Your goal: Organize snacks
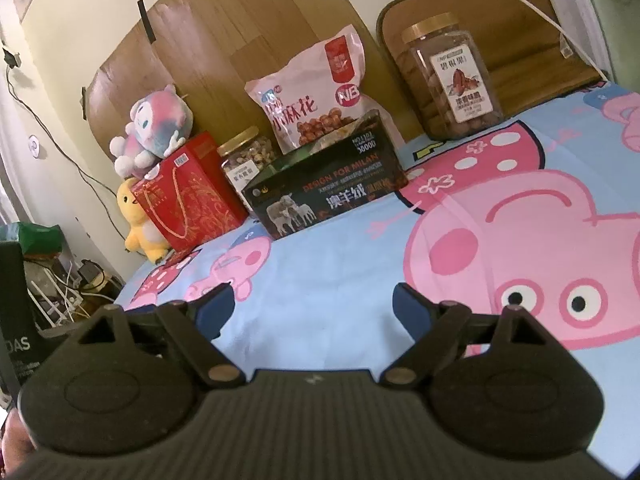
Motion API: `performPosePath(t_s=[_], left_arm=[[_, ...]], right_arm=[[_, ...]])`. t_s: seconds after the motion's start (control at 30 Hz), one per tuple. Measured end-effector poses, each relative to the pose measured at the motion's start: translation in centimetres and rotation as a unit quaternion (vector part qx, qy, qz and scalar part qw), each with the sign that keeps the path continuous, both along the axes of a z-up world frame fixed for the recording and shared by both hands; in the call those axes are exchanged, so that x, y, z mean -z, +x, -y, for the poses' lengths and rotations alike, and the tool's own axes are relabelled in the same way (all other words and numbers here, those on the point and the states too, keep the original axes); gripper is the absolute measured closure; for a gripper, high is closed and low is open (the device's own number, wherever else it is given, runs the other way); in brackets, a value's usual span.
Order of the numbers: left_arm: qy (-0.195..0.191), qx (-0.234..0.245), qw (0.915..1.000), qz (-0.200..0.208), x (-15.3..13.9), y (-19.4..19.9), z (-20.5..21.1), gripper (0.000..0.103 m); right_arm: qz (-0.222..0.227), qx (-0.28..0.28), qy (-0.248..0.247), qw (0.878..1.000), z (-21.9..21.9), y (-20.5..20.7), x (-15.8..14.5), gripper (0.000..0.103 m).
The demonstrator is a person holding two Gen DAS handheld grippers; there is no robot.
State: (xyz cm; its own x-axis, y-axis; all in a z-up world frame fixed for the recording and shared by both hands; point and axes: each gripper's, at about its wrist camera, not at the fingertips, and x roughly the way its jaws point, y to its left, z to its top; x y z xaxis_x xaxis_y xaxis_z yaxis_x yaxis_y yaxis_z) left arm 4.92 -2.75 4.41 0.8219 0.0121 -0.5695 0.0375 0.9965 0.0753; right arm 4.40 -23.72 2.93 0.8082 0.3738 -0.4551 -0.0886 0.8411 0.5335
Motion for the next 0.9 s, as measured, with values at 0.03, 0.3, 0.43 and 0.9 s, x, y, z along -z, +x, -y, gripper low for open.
performPosePath(t_s=[0.03,0.3,0.43,0.9], left_arm=[[0.002,-0.003,1.0000,0.001,0.0,0.1,0.0,0.000],[0.006,-0.025,0.9995,0.019,-0.1,0.8,-0.5,0.000],[0.015,-0.031,0.9991,0.023,-0.1,1.2,-0.6,0.000],[0.040,-0.062,0.9972,-0.007,0.5,2.7,-1.0,0.000]], right_arm=[[0.000,0.000,-0.001,1.000,0.0,0.1,0.1,0.015],[-0.005,0.001,-0.005,1.000,0.1,1.1,0.5,0.015],[-0.007,0.002,-0.002,1.000,0.2,1.5,0.6,0.015],[-0.014,0.000,0.003,1.000,0.1,2.6,1.0,0.015]])
